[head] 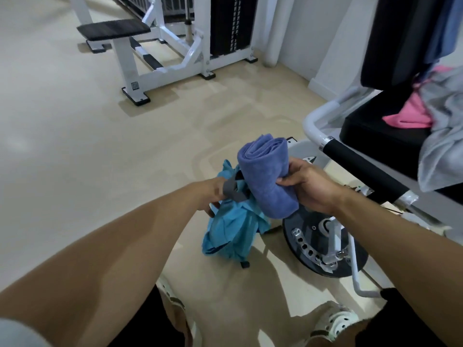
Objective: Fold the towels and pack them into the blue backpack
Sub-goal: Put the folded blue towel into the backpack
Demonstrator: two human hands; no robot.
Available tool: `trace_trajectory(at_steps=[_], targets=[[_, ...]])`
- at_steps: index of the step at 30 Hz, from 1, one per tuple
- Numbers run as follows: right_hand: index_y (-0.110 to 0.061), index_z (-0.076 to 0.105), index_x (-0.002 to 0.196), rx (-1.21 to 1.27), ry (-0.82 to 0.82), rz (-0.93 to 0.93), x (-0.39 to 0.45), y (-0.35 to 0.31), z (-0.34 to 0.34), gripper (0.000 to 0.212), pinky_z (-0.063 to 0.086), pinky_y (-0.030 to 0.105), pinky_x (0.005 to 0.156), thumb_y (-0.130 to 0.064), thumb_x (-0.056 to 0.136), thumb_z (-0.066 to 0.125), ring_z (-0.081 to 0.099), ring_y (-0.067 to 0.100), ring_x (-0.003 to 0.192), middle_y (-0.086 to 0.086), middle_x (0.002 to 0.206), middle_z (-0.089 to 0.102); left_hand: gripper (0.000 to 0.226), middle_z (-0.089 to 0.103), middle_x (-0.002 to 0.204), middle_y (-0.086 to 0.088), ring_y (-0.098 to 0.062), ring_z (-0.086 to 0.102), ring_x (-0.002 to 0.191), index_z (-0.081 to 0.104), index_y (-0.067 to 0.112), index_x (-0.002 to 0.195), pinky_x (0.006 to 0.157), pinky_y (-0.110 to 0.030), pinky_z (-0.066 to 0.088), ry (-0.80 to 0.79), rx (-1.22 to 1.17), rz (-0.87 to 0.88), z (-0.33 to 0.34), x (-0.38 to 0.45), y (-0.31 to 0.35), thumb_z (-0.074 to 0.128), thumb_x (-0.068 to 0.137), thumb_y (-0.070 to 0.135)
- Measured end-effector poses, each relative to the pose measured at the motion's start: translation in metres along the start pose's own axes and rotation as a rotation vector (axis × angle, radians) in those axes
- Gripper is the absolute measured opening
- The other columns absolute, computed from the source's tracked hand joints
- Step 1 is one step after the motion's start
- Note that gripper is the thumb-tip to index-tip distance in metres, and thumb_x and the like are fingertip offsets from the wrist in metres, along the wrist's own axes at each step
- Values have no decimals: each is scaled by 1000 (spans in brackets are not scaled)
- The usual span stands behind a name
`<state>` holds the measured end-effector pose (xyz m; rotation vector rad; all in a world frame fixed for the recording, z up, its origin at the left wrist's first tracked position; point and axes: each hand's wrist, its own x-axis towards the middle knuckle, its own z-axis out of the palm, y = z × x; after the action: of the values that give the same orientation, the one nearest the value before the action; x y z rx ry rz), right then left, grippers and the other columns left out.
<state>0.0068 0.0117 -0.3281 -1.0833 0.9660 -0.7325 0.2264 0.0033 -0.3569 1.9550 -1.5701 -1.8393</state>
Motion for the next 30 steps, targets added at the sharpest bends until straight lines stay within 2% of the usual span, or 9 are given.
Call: trace_trajectory(at_steps=[2,4,7,9,12,18,23,26,30], targets=[[-9,67,115,5,-27,-22,-9,-2,6,46,58,29,86,16,77,56,71,18,96,4,102,76,64,65,120,-12,-31,62,104,60,7,126,87,-48,57,-37,-51,58,4,-8,1,74,69,33],[-10,67,115,-7,-42,-34,-19,-5,11,49,57,29,88,16,75,58,71,18,97,4,104,76,47,58,86,-8,-20,54,78,57,4,95,66,-28,49,-11,-88,157,11,-21,5,71,56,26],[-10,66,117,-57,-13,-45,-32,-5,9,50,54,30,91,11,73,59,68,19,102,6,108,74,55,58,67,1,-9,55,63,47,12,71,54,-18,46,58,-151,235,15,-25,15,57,24,40],[-6,65,121,-87,33,-34,-41,-3,2,51,50,36,97,7,72,59,66,22,107,13,116,72,62,69,93,-11,-26,65,86,62,4,90,68,-30,52,134,87,183,10,-19,22,69,44,45],[0,58,130,-125,110,-17,-51,1,-9,58,44,45,104,6,73,59,63,27,111,21,125,67,32,63,123,-24,-38,61,112,59,-7,116,78,-35,45,377,349,121,2,-2,11,56,95,17],[-6,64,120,-162,252,3,-57,6,-24,45,46,43,99,17,84,52,65,23,102,9,111,72,27,61,104,-18,-28,55,82,46,-2,118,69,-34,41,504,394,235,-2,9,12,48,95,11],[-16,73,104,-296,380,100,-49,19,-50,35,48,47,101,1,75,62,67,34,109,10,108,75,32,63,106,-13,-30,58,90,51,8,113,68,-32,42,490,425,241,3,14,14,57,90,29],[-13,71,110,-438,496,216,-39,28,-71,35,49,53,103,4,82,60,67,37,109,15,110,74,43,58,104,-10,-27,56,90,45,10,124,67,-30,43,396,535,204,8,18,10,65,87,18],[-15,69,107,-700,628,341,-33,42,-93,28,54,44,91,-3,83,61,66,33,104,12,106,72,51,58,101,-16,-31,58,85,42,6,134,65,-34,43,413,686,193,12,26,1,61,87,5]])
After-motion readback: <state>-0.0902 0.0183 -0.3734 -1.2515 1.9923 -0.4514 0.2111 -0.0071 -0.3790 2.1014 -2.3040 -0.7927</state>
